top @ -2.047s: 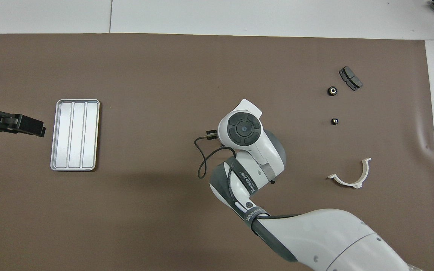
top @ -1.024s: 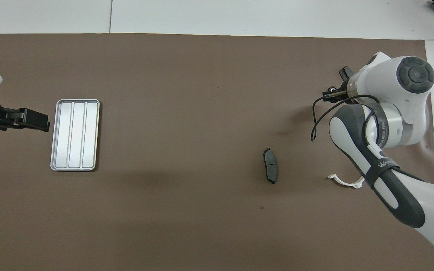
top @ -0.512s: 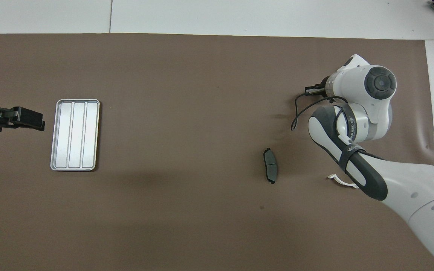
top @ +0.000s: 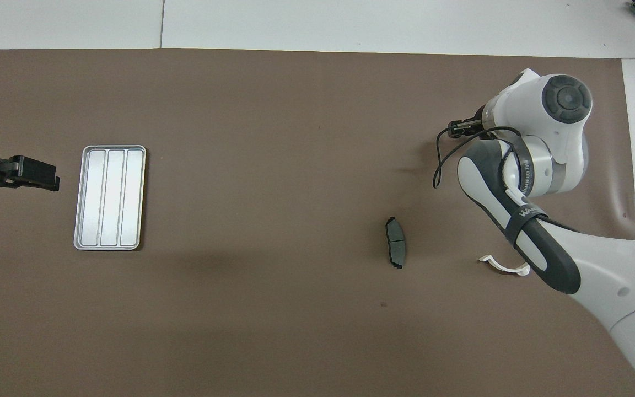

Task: Place bearing gear from tray to pile

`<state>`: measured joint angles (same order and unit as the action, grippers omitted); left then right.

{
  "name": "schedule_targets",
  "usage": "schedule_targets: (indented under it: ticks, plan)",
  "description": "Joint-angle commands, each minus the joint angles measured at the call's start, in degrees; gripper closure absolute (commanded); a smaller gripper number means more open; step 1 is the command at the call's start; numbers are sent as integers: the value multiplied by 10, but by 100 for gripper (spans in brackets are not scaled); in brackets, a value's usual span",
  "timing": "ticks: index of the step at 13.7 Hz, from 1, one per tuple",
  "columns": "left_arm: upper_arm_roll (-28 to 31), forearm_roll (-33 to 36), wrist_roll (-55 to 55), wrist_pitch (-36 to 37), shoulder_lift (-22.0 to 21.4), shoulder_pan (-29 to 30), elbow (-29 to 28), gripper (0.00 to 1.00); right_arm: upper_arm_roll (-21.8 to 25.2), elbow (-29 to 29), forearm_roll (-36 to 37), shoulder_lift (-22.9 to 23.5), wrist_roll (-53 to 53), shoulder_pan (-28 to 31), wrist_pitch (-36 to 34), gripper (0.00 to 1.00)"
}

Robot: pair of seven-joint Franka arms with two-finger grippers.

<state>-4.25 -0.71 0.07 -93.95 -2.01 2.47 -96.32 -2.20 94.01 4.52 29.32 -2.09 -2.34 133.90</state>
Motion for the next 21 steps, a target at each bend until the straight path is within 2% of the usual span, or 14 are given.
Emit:
schedule_targets:
  ticks: [1,5,8,9,11,12,17,21]
  plan:
    - [-5,9,-6,-4,-6,5,-10,0,-5,-11,-28,-64,-4,7,-106,38]
    - [-5,9,-6,-4,-6,5,-10,0,-3,-13,-58,-156,1,22,-229,37]
    - [-5,9,-6,-4,-6,5,-10,0,-3,-13,-58,-235,6,54,-332,30]
    - [-5,9,-6,-4,-6,5,-10,0,-3,-13,-58,-258,9,62,-361,26]
    - [-5,9,-6,-4,-6,5,-10,0,-1,-13,-59,-288,10,73,-404,10]
    - [-5,9,-6,-4,-6,5,-10,0,-1,-12,-58,-296,16,83,-414,0]
    - [-5,9,-6,-4,-6,5,-10,0,3,-15,-63,-313,51,96,-407,0]
    - [-5,9,-6,-4,-6,5,-10,0,48,-14,-64,-329,51,74,-408,0]
